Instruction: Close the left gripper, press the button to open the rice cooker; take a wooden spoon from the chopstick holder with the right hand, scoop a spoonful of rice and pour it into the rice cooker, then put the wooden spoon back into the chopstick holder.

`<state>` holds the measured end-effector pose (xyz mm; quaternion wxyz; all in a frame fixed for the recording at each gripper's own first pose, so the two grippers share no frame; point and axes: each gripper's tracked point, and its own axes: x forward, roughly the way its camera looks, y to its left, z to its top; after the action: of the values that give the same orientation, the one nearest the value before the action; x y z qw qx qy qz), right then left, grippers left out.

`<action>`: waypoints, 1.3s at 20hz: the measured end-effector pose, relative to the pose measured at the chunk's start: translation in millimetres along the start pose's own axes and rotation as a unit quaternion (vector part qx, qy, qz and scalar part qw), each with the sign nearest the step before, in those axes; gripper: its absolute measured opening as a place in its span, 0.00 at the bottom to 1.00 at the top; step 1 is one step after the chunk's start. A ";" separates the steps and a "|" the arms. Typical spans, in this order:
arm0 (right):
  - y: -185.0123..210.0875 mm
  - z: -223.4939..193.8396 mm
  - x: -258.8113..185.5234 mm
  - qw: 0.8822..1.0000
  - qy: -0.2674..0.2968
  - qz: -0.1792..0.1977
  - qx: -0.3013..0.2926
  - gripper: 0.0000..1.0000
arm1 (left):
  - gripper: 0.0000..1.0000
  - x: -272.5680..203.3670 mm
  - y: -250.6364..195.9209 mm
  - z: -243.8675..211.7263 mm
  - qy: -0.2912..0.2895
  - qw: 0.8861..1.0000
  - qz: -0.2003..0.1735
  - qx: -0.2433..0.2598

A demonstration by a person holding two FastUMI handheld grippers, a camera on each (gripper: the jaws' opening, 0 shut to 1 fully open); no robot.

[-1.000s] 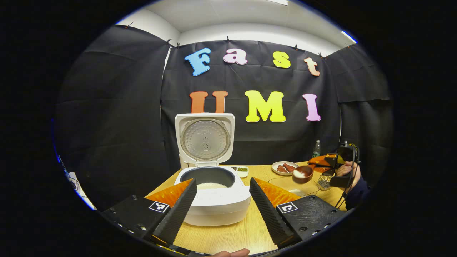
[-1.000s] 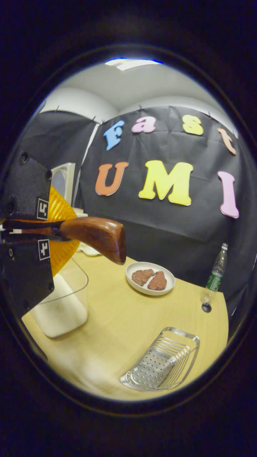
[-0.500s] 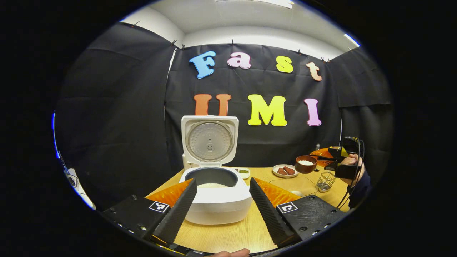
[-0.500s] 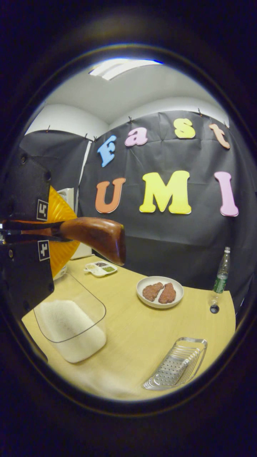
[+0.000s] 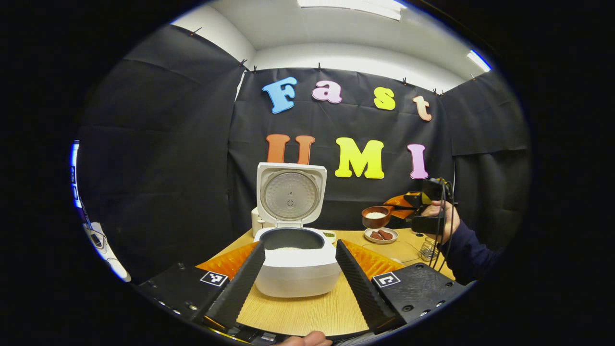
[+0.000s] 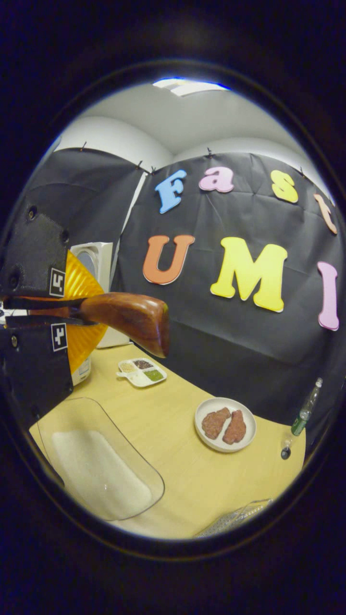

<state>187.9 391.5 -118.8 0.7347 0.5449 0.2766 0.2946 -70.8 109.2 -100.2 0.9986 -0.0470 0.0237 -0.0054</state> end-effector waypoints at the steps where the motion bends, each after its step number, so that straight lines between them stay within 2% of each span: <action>1: 6.9 -11.5 11.3 1.000 0.009 -0.002 -0.008 0.06 | 0.94 -2.8 2.8 -2.3 0.002 1.000 0.001 -0.002; 7: 40.9 -58.9 73.2 0.996 0.030 -0.013 -0.085 0.07 | 0.94 -23.9 31.6 -7.4 0.009 0.999 0.035 -0.007; 12: 42.5 -78.8 115.5 0.989 0.029 -0.041 -0.140 0.06 | 0.94 -37.9 39.9 -7.2 0.006 0.999 0.043 -0.014; 15: 42.0 -84.5 133.7 0.980 0.021 -0.059 -0.189 0.06 | 0.94 -41.4 42.0 -7.7 0.007 0.999 0.048 -0.010; 19: 46.8 -98.7 144.8 0.961 0.018 -0.065 -0.269 0.06 | 0.94 -41.4 40.6 -7.1 0.005 0.999 0.046 -0.009; 26: 59.4 -127.4 151.0 0.910 0.012 -0.051 -0.412 0.07 | 0.94 -41.8 41.9 -12.8 0.007 0.999 0.047 -0.005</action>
<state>189.1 597.5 -106.7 0.9043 0.1757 0.1669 0.3515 -112.8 150.2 -114.9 0.9973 -0.0505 0.0331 0.0410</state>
